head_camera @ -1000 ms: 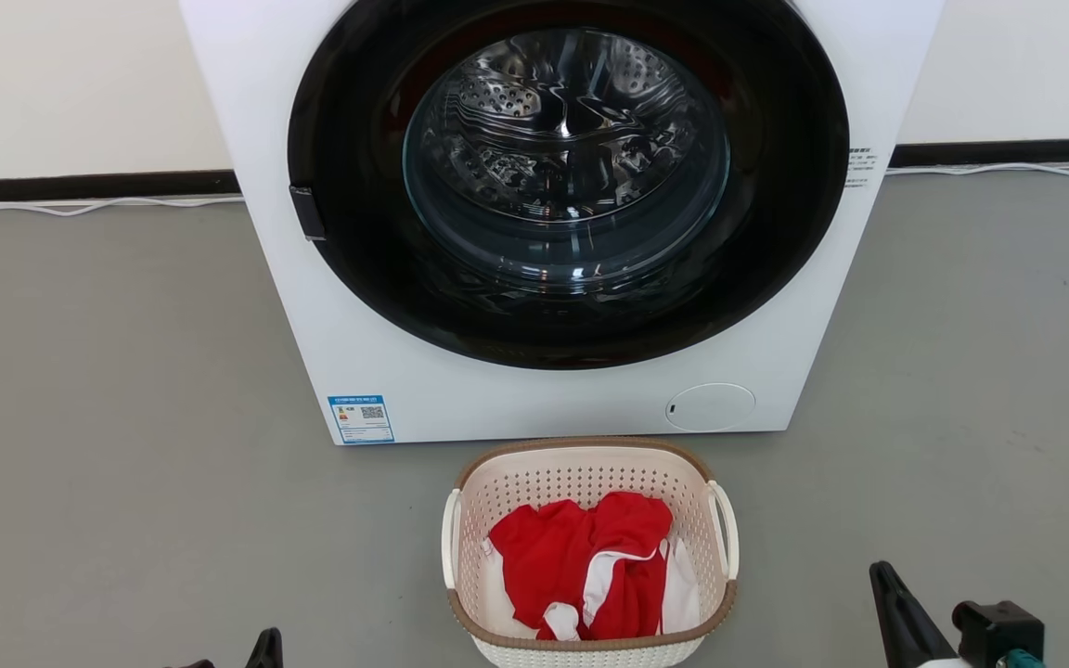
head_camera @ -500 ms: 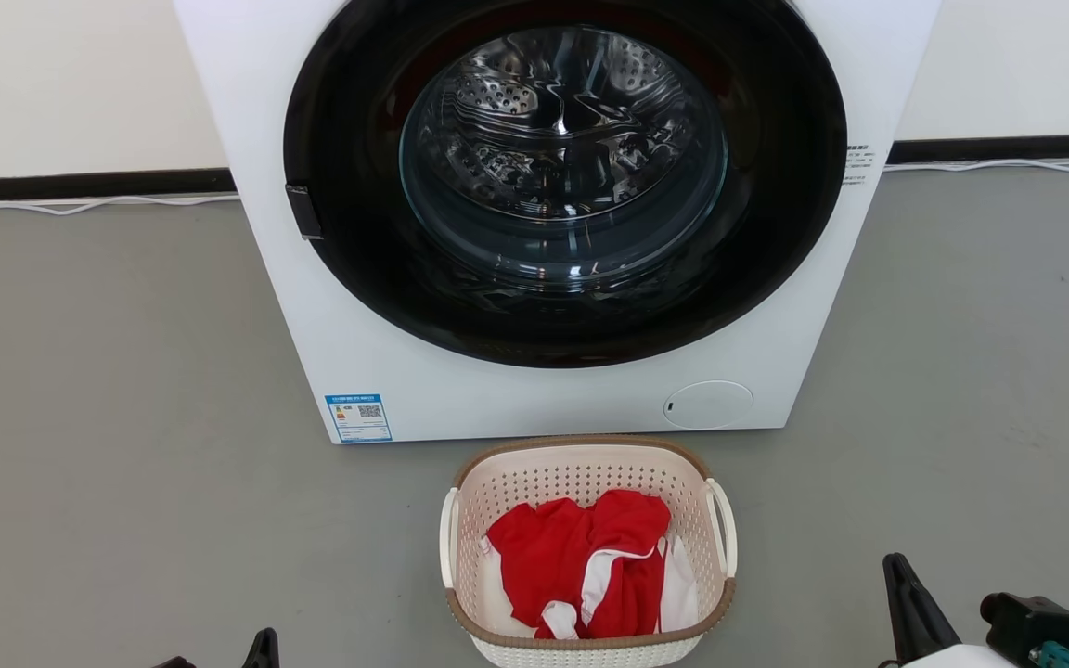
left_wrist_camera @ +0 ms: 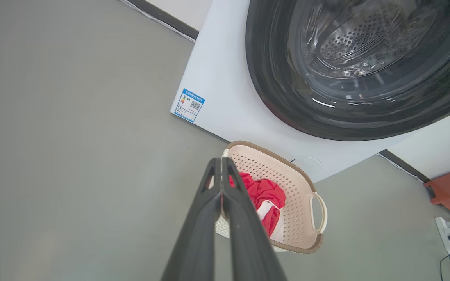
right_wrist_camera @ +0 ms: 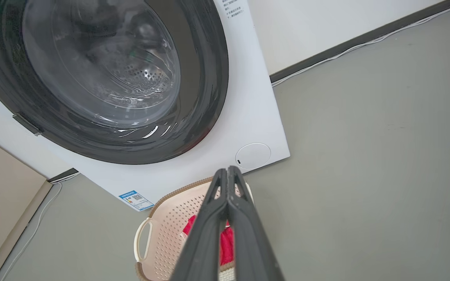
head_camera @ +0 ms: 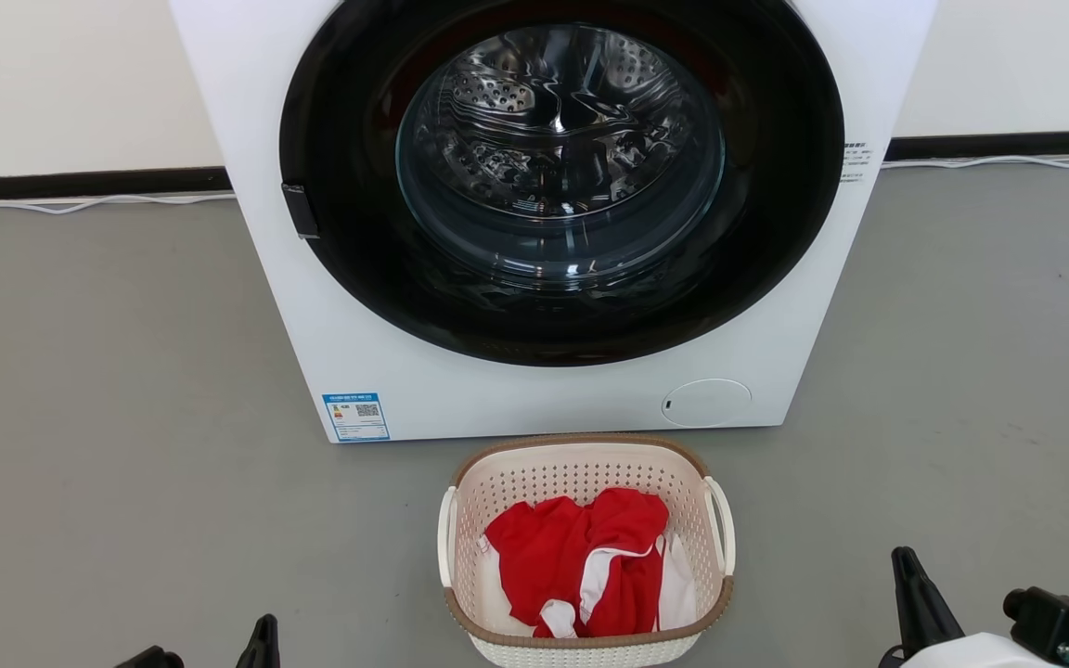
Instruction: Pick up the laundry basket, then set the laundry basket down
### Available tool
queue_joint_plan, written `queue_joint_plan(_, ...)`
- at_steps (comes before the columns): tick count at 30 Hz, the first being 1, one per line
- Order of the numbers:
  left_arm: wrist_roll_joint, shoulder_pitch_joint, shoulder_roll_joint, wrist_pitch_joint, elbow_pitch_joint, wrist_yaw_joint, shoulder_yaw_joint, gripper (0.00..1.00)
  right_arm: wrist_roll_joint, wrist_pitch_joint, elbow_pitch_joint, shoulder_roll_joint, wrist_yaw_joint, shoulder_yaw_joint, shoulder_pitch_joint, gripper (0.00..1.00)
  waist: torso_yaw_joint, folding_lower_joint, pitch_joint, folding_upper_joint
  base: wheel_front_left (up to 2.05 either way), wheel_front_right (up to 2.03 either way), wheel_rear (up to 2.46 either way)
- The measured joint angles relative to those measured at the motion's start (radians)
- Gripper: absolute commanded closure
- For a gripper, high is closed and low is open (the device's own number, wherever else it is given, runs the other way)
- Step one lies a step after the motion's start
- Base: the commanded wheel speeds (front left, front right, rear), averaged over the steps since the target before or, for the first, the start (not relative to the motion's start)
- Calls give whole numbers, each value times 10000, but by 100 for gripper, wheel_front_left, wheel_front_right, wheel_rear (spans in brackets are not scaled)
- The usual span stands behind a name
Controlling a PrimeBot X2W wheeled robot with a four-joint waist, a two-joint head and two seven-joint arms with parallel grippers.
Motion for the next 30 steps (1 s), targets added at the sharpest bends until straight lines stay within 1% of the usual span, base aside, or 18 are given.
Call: queue_joint_plan(30,-2871,-365,-272,863,-353,-483,591,100,3653,867,-554,111,-8,-238,-61,100,-80,-1,66,0,0,0,0)
